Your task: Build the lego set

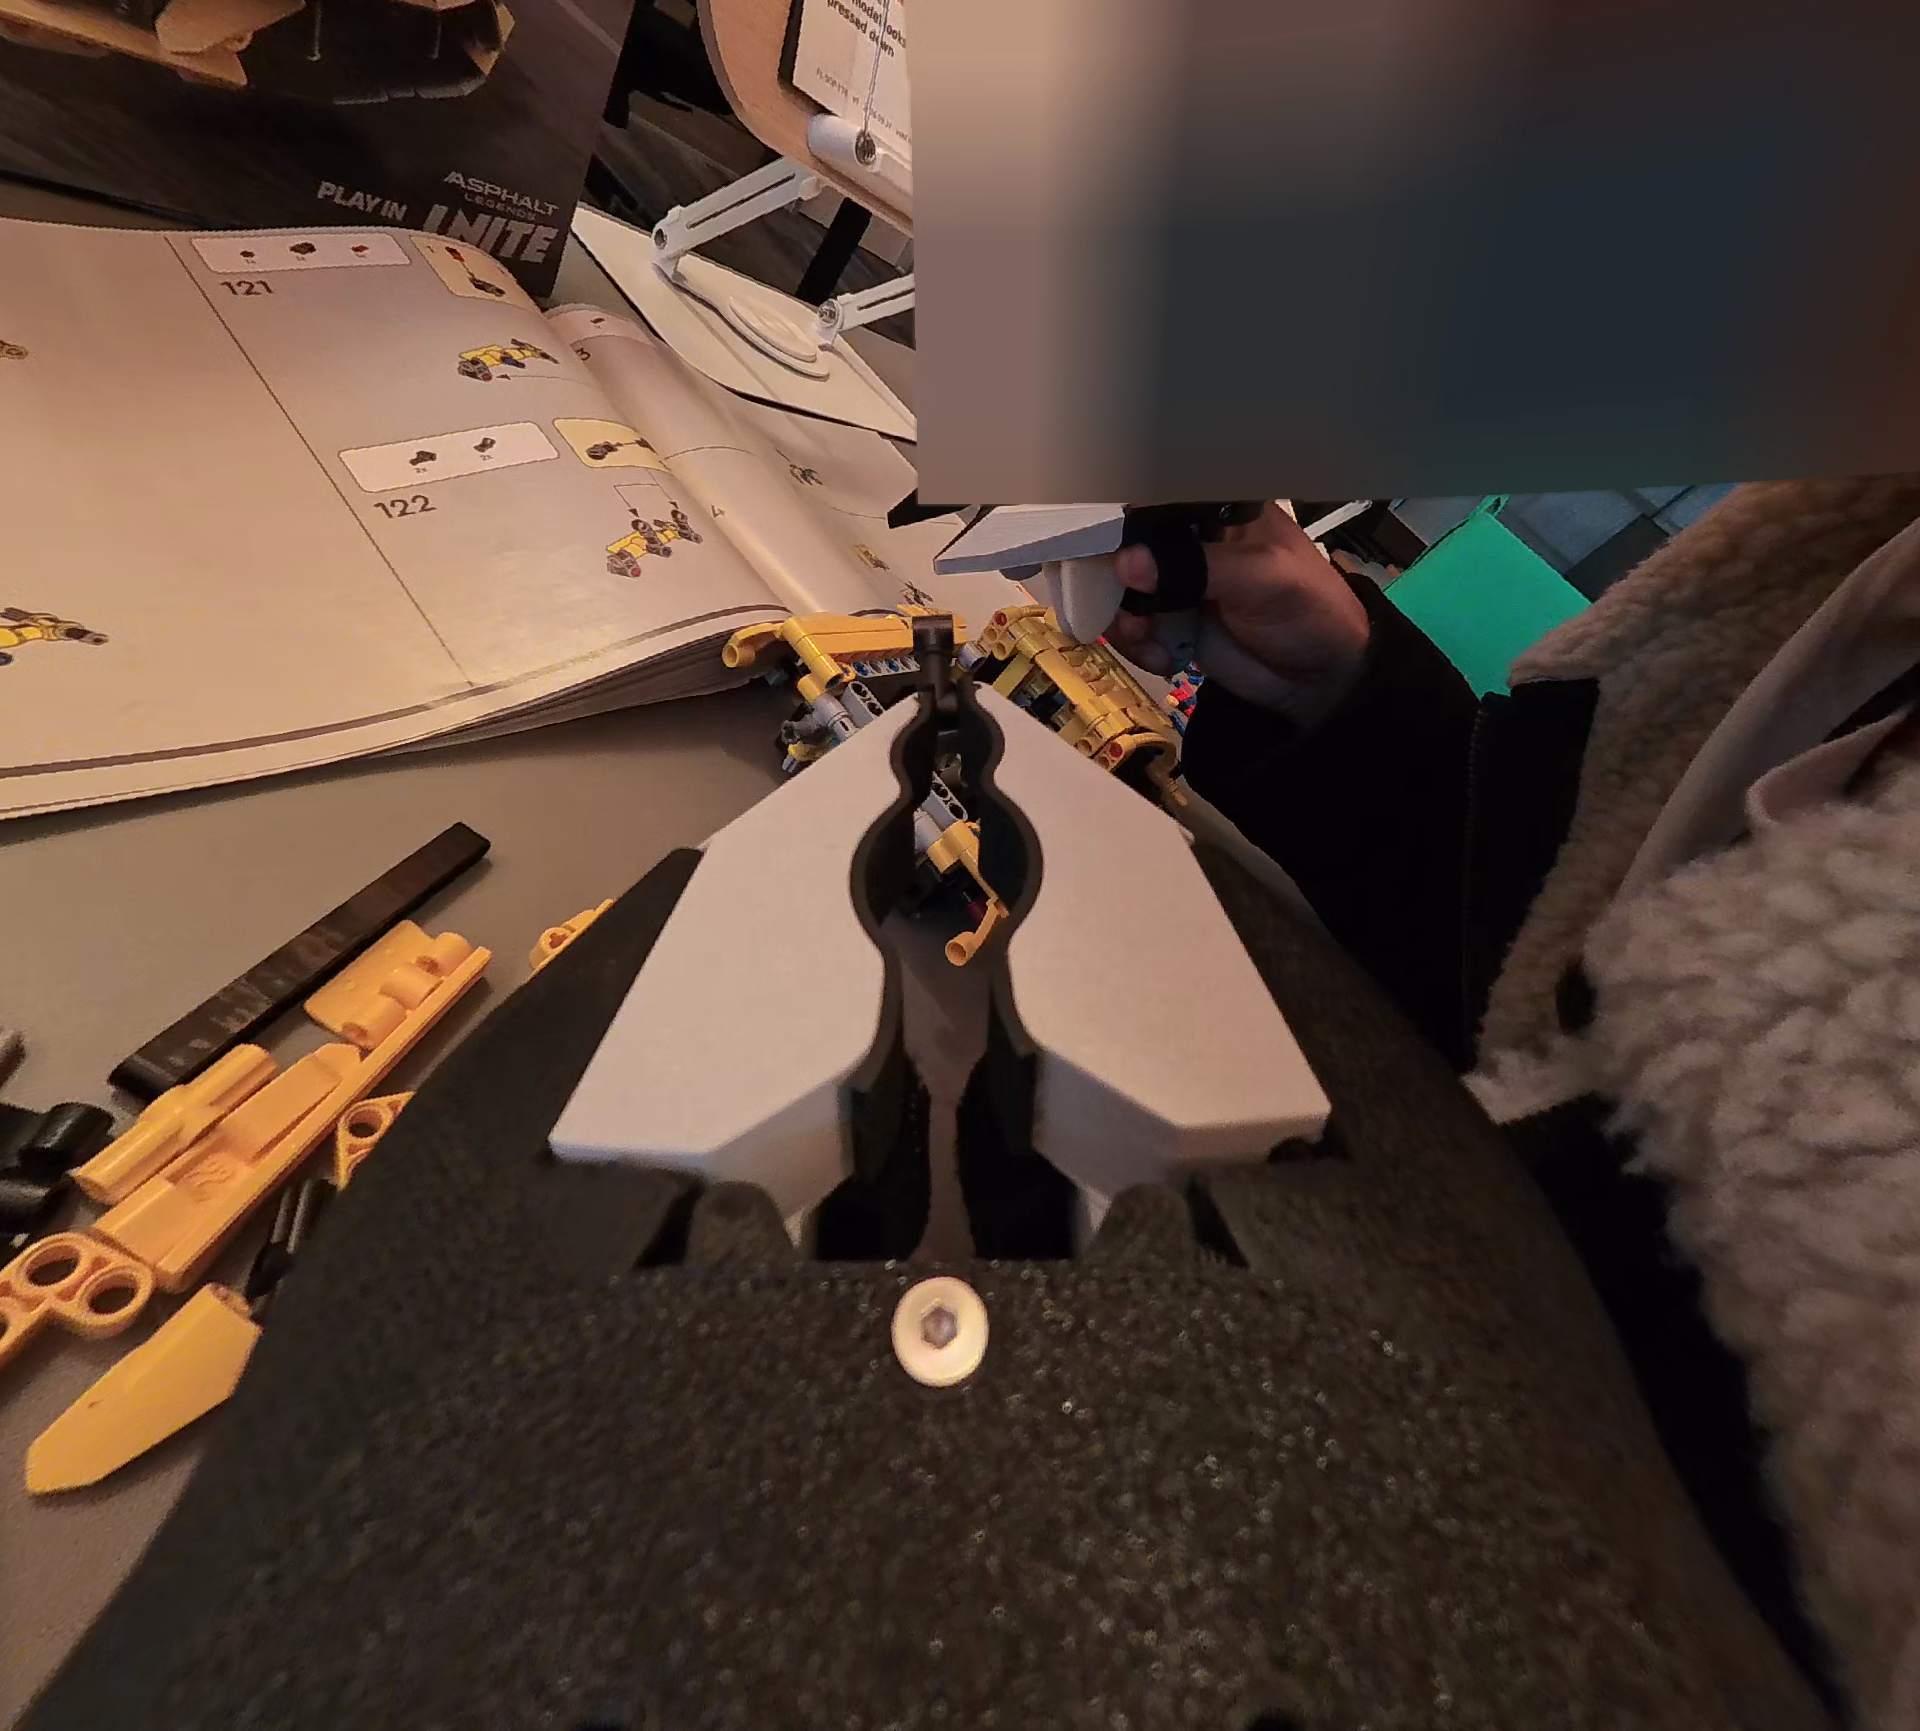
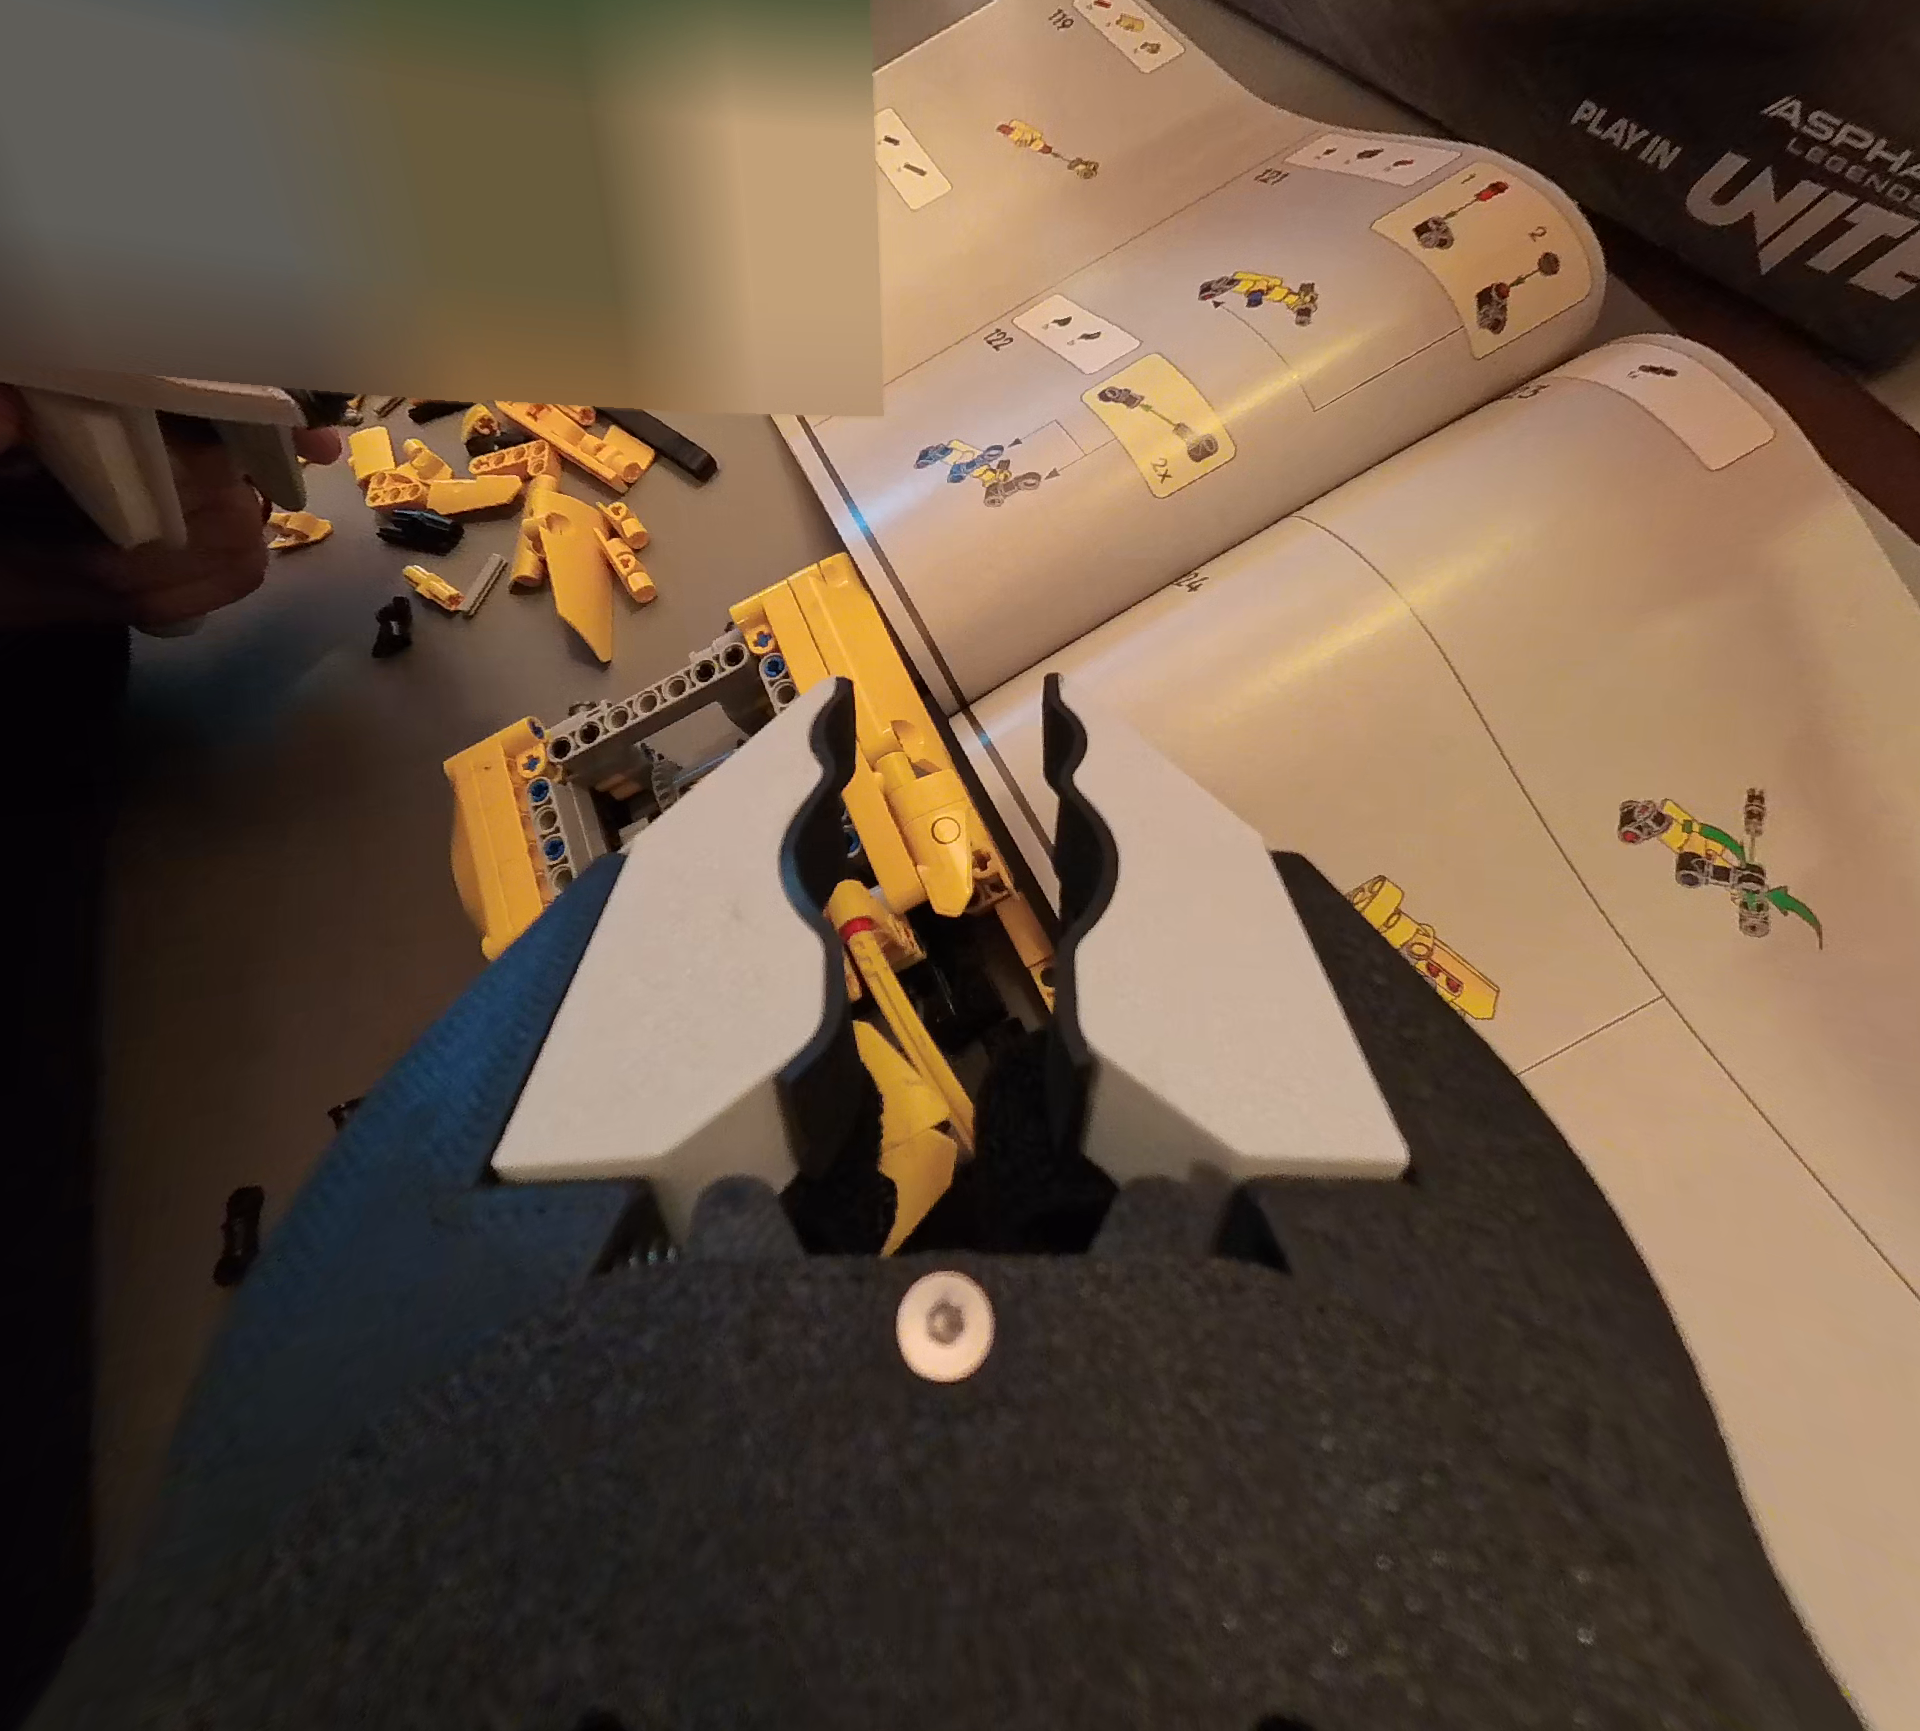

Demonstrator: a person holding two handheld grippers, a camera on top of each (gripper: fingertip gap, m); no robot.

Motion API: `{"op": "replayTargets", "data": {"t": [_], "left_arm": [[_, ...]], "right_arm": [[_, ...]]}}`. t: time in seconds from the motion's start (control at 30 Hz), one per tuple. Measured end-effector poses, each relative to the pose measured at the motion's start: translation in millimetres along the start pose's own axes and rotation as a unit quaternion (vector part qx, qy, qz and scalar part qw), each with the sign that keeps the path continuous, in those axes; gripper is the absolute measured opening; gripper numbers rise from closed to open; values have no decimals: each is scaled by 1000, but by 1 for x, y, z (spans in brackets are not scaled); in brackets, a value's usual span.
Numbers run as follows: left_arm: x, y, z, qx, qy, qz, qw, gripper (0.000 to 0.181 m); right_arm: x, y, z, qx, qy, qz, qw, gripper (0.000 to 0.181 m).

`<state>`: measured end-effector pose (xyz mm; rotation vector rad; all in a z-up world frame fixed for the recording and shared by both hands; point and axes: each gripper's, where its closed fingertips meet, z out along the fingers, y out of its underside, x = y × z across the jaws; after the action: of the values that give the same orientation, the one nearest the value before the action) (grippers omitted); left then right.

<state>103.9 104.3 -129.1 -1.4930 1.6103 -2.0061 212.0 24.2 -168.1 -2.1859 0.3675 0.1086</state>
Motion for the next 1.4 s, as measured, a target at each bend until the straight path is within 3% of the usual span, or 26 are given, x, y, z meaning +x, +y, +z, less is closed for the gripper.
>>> {"op": "replayTargets", "data": {"t": [0.7, 1.23, 1.4], "left_arm": [[-4, 3, -1, -4, -3, 0, 1000, 3], [17, -17, -15, 62, 52, -16, 997, 3], [11, -21, -19, 75, 32, -7, 997, 3]], "right_arm": [[-4, 1, -2, -10, -3, -12, 1000, 33], [-55, -39, -36, 13, -15, -87, 996, 24], [-87, -40, -42, -4, -29, -122, 992, 28]]}}
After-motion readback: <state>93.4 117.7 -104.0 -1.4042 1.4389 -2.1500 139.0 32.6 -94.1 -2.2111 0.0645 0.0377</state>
